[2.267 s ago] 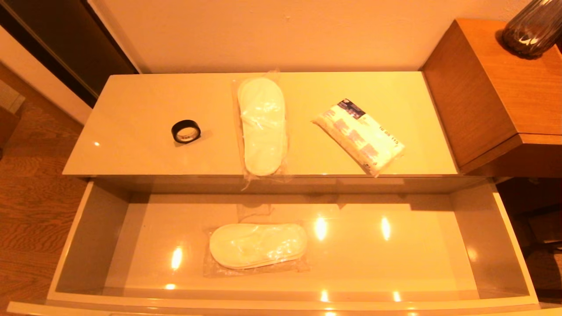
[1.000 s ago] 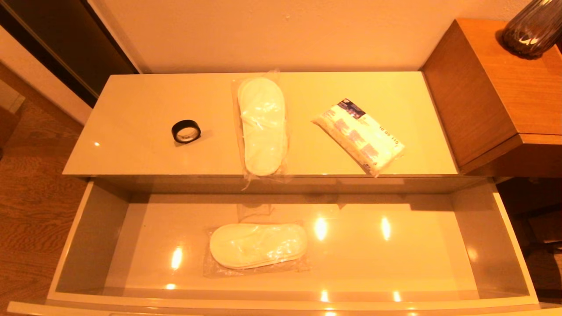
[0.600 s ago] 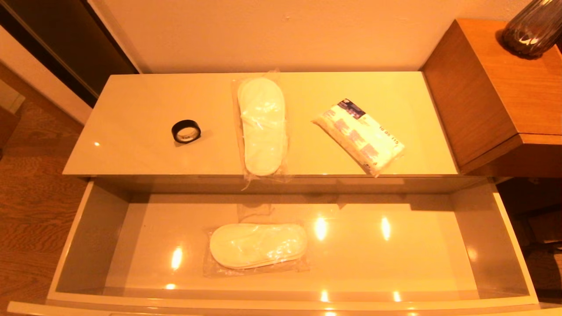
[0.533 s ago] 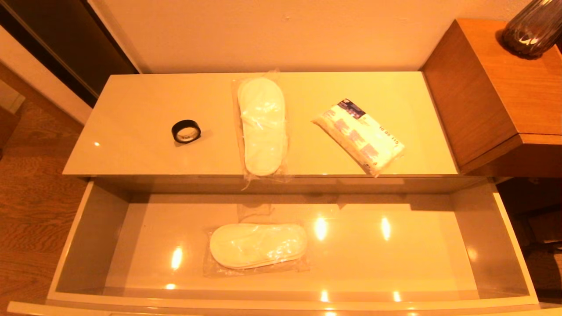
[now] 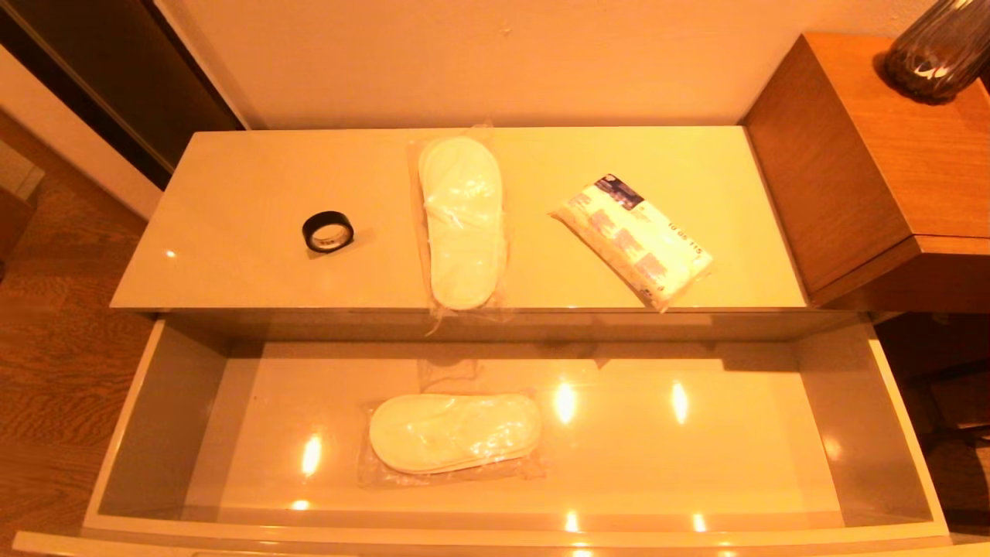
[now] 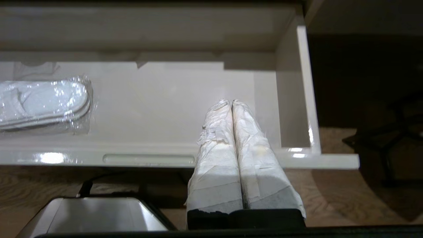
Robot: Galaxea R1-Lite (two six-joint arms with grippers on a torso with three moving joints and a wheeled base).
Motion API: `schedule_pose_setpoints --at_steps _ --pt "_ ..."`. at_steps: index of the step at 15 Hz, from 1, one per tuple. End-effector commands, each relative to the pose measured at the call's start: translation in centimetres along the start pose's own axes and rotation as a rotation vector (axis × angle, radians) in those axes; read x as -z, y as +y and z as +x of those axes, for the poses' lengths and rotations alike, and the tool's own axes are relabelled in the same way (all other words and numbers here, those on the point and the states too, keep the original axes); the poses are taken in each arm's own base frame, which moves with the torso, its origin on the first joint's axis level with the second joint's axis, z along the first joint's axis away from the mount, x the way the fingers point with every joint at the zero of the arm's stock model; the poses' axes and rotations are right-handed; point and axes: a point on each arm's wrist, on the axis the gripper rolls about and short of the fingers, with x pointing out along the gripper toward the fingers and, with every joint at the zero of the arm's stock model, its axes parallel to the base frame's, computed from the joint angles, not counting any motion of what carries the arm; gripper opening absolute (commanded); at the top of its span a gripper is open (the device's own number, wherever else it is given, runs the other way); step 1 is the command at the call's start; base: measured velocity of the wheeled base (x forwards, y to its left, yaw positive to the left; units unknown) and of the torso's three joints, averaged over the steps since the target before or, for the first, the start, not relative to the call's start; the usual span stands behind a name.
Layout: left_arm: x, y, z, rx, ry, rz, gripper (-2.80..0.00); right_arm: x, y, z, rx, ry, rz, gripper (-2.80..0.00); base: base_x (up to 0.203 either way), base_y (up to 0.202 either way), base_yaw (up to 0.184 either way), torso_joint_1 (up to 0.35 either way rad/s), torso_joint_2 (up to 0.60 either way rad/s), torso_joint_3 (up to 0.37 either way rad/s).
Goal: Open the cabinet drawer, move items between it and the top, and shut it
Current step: Pick up the tissue on the table
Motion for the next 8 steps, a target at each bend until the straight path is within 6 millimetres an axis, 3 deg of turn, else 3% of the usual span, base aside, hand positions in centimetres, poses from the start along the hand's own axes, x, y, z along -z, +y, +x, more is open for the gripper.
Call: schedule_pose_setpoints --at_steps 1,4,5,6,8 --pt "0.1 0.0 -0.3 0.000 -0.038 0.000 -2.80 -1.7 -0.1 -0.3 0.003 -0.030 -0.004 -2.80 0.000 0.000 0.000 0.000 0.00 0.000" --pt "0.1 0.0 -0.3 0.000 -0.038 0.000 -2.80 -10.5 -0.6 -1.7 0.003 -0.100 0.057 -2.80 0.000 0.000 0.000 0.000 0.00 0.000" --pt "0.1 0.0 -0.3 -0.001 -0.038 0.000 -2.80 -12.7 -0.7 -1.3 0.001 -0.044 0.084 -2.80 0.000 0.000 0.000 0.000 0.00 0.000" --pt "0.1 0.0 -0.3 0.000 -0.038 0.000 -2.80 -13.8 -0.8 -0.4 0.000 0.041 0.103 -2.80 0.000 0.000 0.000 0.000 0.00 0.000" --pt "0.1 0.0 -0.3 0.000 -0.038 0.000 -2.80 -14.2 -0.8 2.6 0.000 0.241 0.123 -2.80 0.000 0.000 0.000 0.000 0.00 0.000"
